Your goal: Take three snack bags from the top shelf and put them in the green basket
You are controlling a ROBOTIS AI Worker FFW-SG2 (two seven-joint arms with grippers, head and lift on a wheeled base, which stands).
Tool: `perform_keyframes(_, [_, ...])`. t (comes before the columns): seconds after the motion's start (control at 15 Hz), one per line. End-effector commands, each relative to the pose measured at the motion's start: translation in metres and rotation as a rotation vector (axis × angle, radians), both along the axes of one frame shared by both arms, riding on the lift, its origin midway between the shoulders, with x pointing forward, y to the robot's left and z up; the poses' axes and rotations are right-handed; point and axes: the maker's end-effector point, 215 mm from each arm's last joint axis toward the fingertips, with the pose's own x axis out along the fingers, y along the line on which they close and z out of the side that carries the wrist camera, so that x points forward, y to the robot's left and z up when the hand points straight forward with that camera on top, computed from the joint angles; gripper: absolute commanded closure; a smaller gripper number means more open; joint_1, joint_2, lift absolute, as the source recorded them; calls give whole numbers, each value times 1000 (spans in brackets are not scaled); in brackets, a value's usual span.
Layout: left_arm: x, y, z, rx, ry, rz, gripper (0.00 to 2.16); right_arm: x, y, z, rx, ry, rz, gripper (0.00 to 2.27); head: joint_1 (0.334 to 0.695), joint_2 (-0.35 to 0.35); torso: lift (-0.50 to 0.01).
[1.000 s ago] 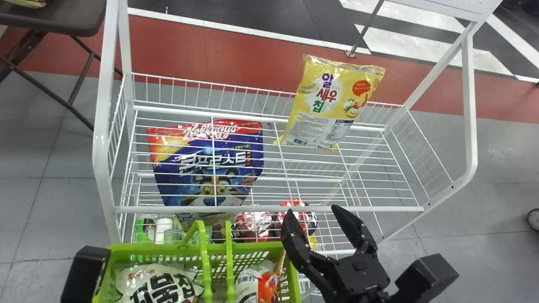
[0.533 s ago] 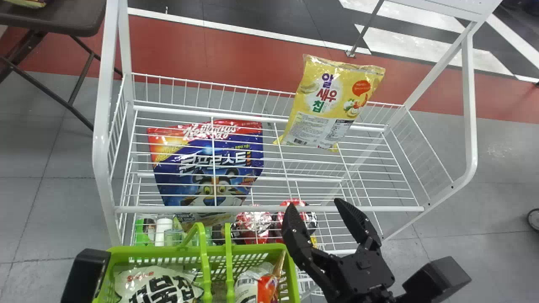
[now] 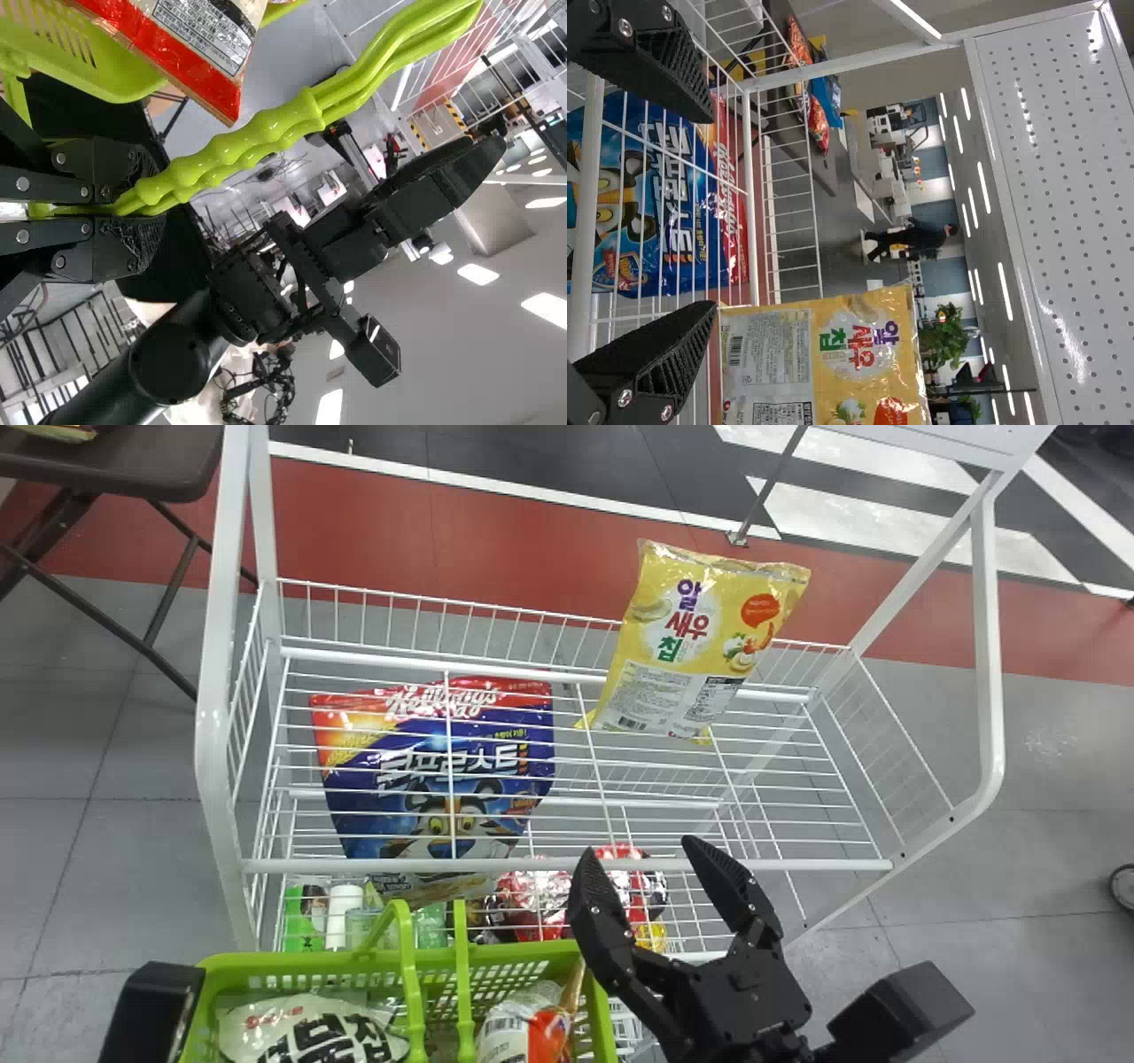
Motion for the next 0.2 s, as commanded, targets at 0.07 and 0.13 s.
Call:
perform_keyframes(0.07, [0, 0, 0, 1, 2, 1, 1160, 0, 1, 2, 0, -4, 0, 66, 695, -350, -40])
perform_keyframes(0.13, [0, 0, 0, -1, 2, 1, 1160, 0, 1, 2, 0, -4, 0, 66, 695, -350, -40])
